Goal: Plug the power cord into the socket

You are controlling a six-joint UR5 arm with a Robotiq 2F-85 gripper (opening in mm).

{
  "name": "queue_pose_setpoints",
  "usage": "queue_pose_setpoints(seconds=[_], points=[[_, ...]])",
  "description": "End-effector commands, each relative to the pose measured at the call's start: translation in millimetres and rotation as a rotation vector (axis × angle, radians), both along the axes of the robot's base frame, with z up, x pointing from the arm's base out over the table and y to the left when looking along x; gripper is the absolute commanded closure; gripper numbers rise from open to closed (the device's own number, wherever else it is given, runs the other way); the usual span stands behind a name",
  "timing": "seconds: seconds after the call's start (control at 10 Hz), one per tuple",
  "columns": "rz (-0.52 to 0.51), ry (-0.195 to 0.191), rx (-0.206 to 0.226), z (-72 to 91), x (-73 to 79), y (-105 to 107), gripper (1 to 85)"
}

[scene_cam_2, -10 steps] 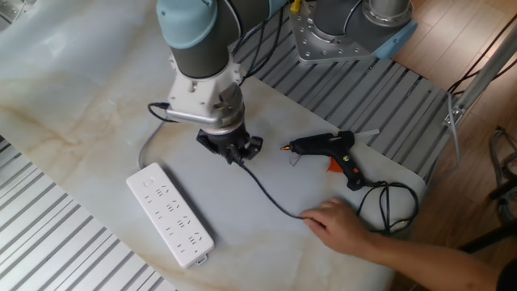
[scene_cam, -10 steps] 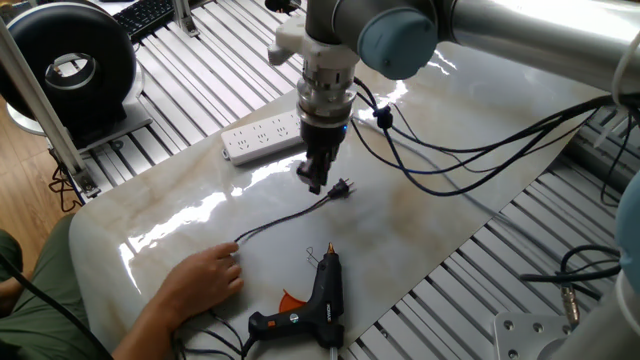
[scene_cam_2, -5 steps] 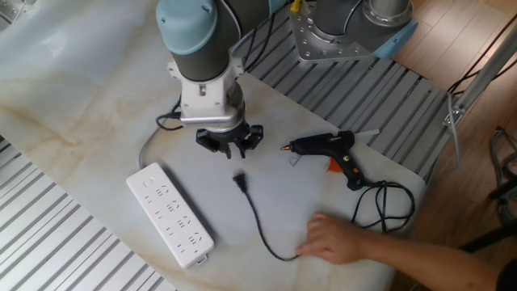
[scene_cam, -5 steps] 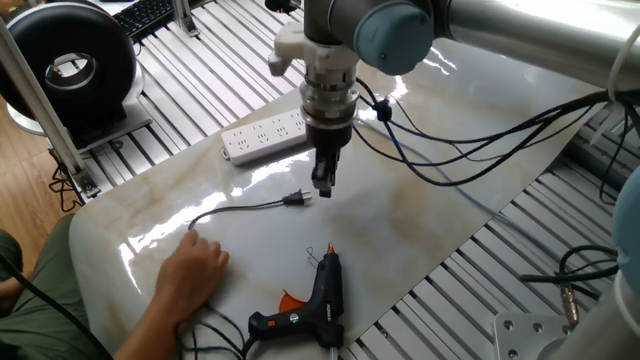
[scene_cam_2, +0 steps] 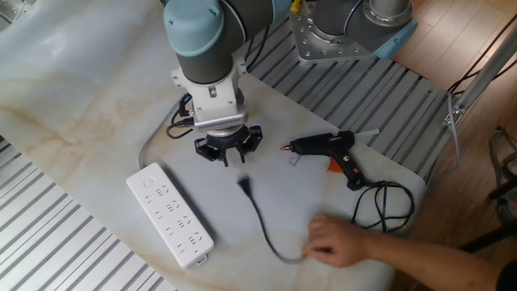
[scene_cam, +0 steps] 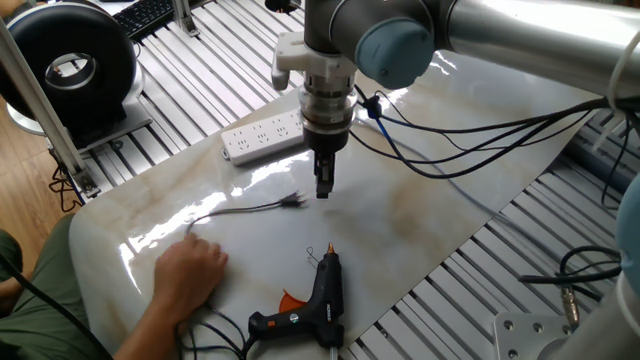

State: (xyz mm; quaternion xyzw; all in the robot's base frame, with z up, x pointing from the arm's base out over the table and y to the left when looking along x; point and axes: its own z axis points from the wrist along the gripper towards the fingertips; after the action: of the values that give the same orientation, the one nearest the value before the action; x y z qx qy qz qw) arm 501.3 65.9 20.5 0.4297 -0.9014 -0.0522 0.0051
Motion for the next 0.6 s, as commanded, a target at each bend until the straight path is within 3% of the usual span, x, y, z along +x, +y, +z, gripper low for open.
queue_pose_setpoints(seconds=[0.0, 0.5], points=[[0.039, -0.028, 0.024, 0.1, 6.4, 5.5, 47.3], [0.052, -0.049, 0.030, 0.2, 11.5, 7.1, 47.3]])
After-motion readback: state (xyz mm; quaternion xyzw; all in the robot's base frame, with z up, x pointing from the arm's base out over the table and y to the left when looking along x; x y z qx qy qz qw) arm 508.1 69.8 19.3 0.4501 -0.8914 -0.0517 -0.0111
